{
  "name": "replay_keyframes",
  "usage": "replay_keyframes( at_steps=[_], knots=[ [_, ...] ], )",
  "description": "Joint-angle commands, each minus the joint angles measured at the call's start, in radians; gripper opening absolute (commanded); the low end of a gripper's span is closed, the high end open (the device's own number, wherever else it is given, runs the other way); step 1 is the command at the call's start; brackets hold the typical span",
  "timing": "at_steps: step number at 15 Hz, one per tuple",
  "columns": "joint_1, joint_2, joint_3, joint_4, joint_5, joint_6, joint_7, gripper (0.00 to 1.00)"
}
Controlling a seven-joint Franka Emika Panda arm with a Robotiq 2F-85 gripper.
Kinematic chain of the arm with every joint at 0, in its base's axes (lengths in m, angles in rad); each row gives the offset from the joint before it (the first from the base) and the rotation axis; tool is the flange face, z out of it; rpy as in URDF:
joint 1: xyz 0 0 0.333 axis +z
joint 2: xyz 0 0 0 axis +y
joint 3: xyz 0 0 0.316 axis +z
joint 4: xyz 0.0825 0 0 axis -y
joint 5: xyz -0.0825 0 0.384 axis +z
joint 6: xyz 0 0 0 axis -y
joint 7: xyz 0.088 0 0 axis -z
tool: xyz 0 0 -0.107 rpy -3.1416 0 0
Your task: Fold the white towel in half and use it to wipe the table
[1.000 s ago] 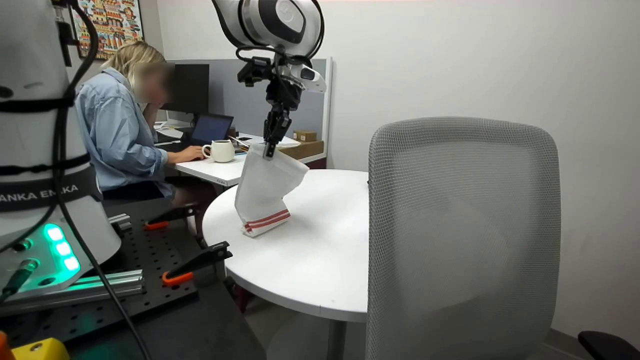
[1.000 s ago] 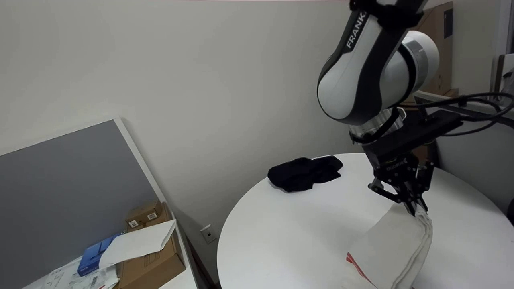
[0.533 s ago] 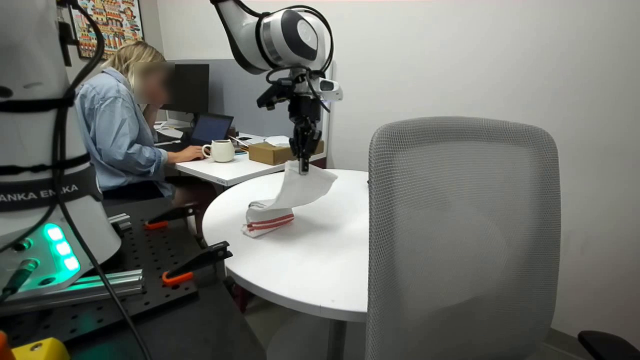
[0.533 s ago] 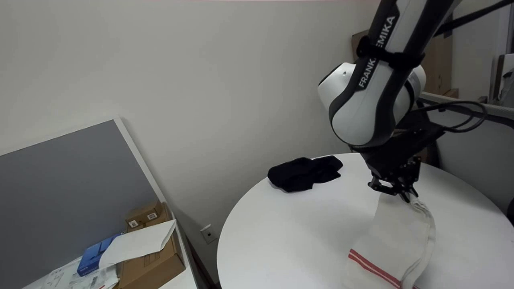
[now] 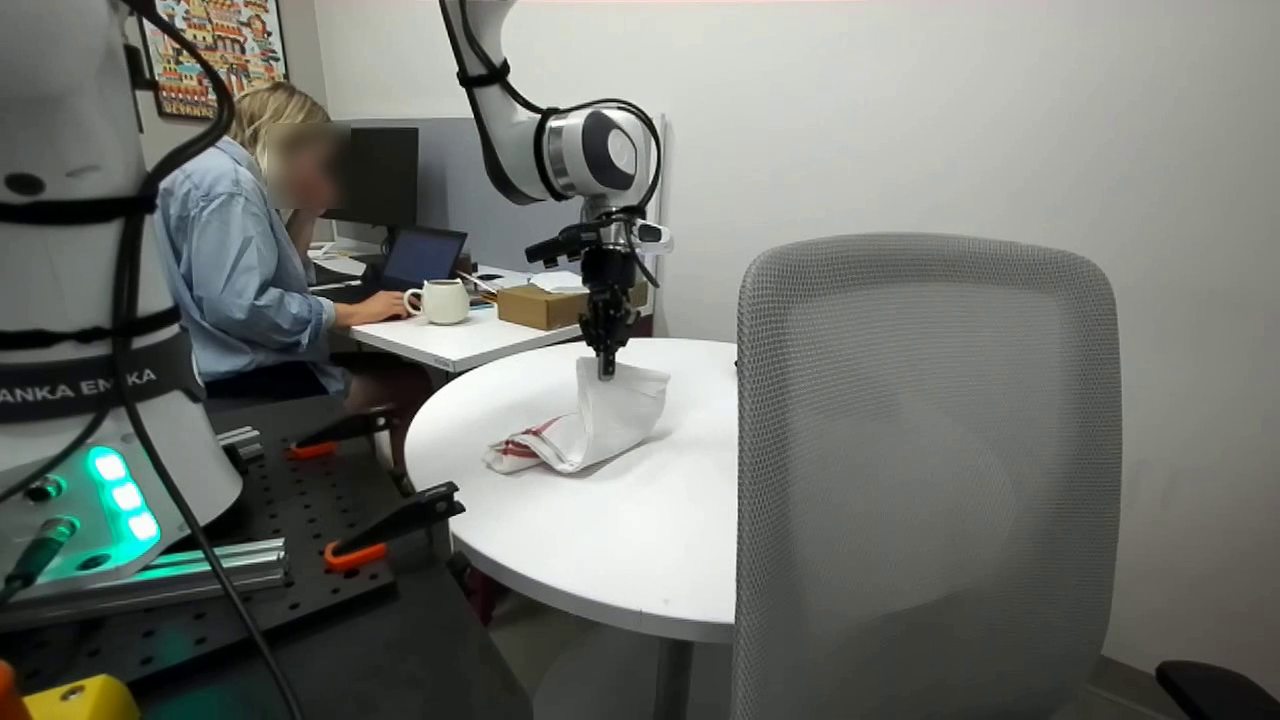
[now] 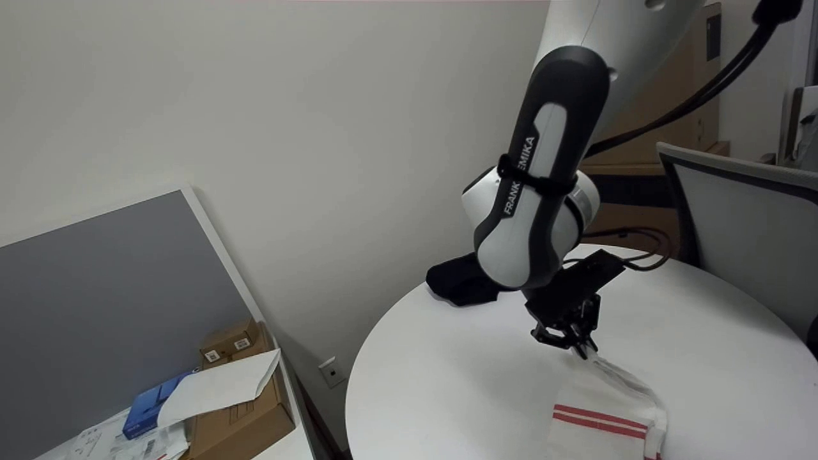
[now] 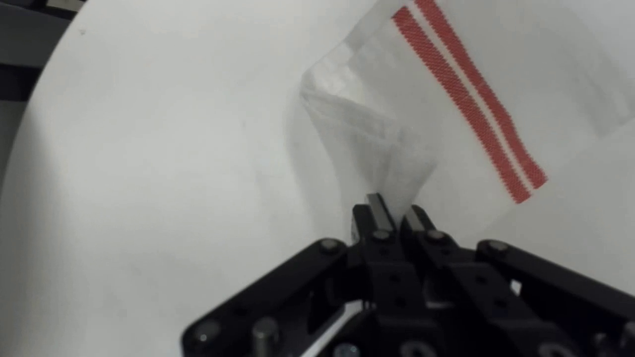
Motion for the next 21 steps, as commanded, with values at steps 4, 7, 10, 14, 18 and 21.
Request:
replay_keyframes(
  at_steps=[4,7,10,14,18,21],
  knots=[
    [0.042,0.018,0.063,-0.029,0.186,-0.040,-0.209,0.06],
    [0.055,0.004,0.067,-0.057,0.218,-0.080,-0.224,0.06],
    [0.052,-0.004,0.066,-0.089,0.240,-0.140,-0.232,0.32],
    [0.050,-0.010,0.065,-0.111,0.265,-0.179,-0.235,0.59],
    [0.063,-0.041,0.061,-0.137,0.236,-0.152,-0.227,0.88],
    [0.040,-0.093,0.074,-0.168,0.237,-0.078,-0.318,1.00]
  ],
)
